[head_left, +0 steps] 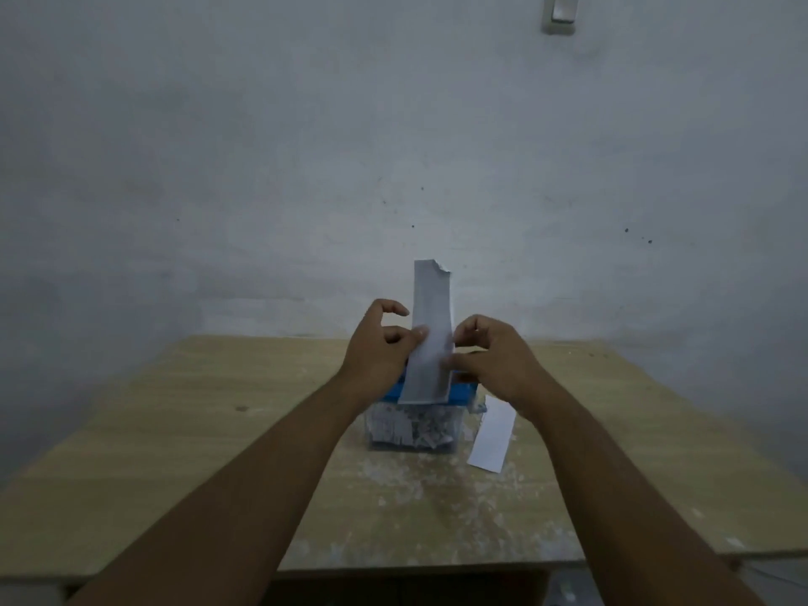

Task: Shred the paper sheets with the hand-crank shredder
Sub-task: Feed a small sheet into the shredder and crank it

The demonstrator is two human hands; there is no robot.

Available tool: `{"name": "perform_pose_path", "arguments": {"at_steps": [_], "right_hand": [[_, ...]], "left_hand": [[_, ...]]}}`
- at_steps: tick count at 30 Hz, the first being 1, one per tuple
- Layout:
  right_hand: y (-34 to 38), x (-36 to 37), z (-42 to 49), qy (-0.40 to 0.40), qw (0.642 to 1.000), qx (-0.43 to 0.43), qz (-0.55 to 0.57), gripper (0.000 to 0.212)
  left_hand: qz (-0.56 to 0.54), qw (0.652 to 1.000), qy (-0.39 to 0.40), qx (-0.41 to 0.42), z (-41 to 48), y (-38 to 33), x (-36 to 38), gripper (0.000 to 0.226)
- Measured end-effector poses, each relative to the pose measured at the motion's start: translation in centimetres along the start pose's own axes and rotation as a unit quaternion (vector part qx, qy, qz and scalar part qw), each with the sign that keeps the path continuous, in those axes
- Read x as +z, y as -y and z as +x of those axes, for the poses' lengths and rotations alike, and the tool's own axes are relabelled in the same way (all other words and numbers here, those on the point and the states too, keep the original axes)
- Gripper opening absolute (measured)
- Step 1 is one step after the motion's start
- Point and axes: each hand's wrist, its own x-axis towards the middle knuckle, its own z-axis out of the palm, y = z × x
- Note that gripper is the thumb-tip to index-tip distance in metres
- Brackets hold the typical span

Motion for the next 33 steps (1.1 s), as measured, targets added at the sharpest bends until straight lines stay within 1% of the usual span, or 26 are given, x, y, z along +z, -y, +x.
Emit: {"name": "perform_pose_path", "arguments": {"at_steps": [1, 5, 7, 9, 12, 16, 19, 24, 29, 33], "right_hand": [[-0.3, 0.4, 0.3, -0.003, 1.000, -0.004, -0.008, 0.021], [-0.6, 0.9, 2.2, -0.026, 1.000, -0.006, 0.008, 0.036], [-1.0, 0.8, 3.6, -0.049, 0.998, -0.033, -0.027, 0.041], [-1.3, 0.9, 4.7, -0.054, 0.995, -0.055, -0.059, 0.045], [-1.9, 1.4, 5.9, -0.060, 0.993, -0.068, -0.070, 0.050], [-2.7, 2.0, 6.8, -0.079, 0.990, -0.079, -0.081, 0.051], [-3.6, 2.4, 7.1, -0.074, 0.991, -0.083, -0.079, 0.051], [-5.4, 2.8, 7.1, -0.071, 0.990, -0.080, -0.095, 0.052], [-6.4, 3.1, 7.0, -0.064, 0.990, -0.079, -0.096, 0.051], [-7.0, 3.2, 6.9, -0.073, 0.989, -0.087, -0.093, 0.052]], "left_hand": [[0.005, 1.000, -0.007, -0.002, 0.5, 0.1, -0.2, 0.024], [-0.002, 1.000, 0.016, -0.001, 2.2, 0.6, -1.2, 0.013], [0.018, 0.999, 0.038, 0.002, 3.0, 1.1, -1.9, 0.008], [0.029, 0.998, 0.060, 0.002, 3.6, 1.6, -2.6, 0.014], [0.054, 0.996, 0.064, 0.011, 4.3, 2.3, -3.2, 0.020], [0.070, 0.996, 0.047, 0.031, 5.0, 3.3, -3.2, 0.014], [0.085, 0.995, 0.040, 0.026, 5.3, 4.4, -3.1, 0.014], [0.119, 0.991, 0.053, 0.014, 5.2, 6.1, -2.8, 0.014], [0.134, 0.988, 0.064, 0.036, 5.0, 7.5, -2.7, 0.011], [0.111, 0.990, 0.086, 0.022, 5.0, 7.5, -2.2, 0.009]]}}
